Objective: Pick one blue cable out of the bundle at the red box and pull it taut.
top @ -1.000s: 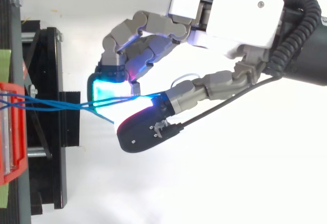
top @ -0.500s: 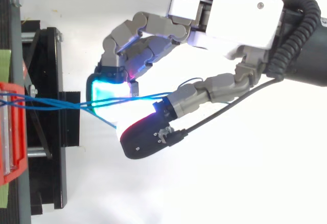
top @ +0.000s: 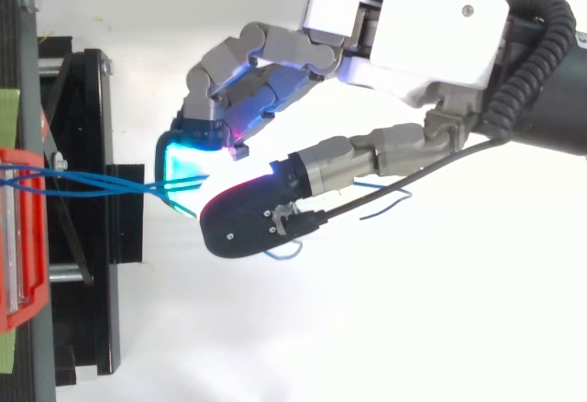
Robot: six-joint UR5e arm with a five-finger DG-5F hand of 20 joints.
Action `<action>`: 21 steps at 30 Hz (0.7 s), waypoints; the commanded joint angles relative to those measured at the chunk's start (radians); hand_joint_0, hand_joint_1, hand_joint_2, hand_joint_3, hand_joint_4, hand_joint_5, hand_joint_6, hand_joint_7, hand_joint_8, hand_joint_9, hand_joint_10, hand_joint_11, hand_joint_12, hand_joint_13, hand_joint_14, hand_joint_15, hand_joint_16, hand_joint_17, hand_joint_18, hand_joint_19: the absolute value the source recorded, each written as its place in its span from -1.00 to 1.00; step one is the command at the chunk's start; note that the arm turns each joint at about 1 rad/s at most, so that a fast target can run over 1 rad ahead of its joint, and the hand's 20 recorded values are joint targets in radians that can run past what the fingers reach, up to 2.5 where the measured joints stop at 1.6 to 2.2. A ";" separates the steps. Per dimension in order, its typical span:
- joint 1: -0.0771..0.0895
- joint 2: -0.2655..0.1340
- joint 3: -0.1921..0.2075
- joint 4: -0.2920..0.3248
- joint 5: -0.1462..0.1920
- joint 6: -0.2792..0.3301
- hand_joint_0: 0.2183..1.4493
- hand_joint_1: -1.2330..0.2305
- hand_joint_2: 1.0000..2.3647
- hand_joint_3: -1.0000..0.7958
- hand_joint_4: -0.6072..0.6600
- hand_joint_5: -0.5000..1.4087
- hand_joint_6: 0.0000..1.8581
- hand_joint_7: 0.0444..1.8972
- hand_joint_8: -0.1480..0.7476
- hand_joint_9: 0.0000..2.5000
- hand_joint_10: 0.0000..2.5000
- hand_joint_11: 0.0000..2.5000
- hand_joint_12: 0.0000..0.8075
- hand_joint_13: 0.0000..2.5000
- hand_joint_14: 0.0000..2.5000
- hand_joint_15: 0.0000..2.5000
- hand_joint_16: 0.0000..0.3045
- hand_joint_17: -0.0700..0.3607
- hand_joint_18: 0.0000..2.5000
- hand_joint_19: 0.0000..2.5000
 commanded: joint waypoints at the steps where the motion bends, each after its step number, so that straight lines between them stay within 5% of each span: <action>1: 0.000 0.000 0.000 0.000 0.000 0.000 -0.39 -0.14 -0.98 -0.21 0.12 -0.70 -0.01 -0.09 0.05 -0.37 -0.99 -0.18 -0.01 -0.59 -0.99 -0.74 -0.62 -0.07 -0.69 -0.89; 10: 0.000 0.000 0.000 0.000 0.000 0.000 -0.35 -0.25 -0.97 -0.07 0.09 -0.70 0.02 -0.06 0.06 -0.36 -0.99 -0.19 -0.01 -0.58 -0.99 -0.74 -0.63 -0.08 -0.66 -0.92; 21: 0.000 0.000 0.001 0.000 -0.002 0.000 -0.11 -0.45 -1.00 -0.44 0.08 -0.70 0.02 -0.06 0.03 -0.35 -0.99 -0.19 -0.03 -0.55 -0.99 -0.77 -0.63 -0.09 -0.61 -0.97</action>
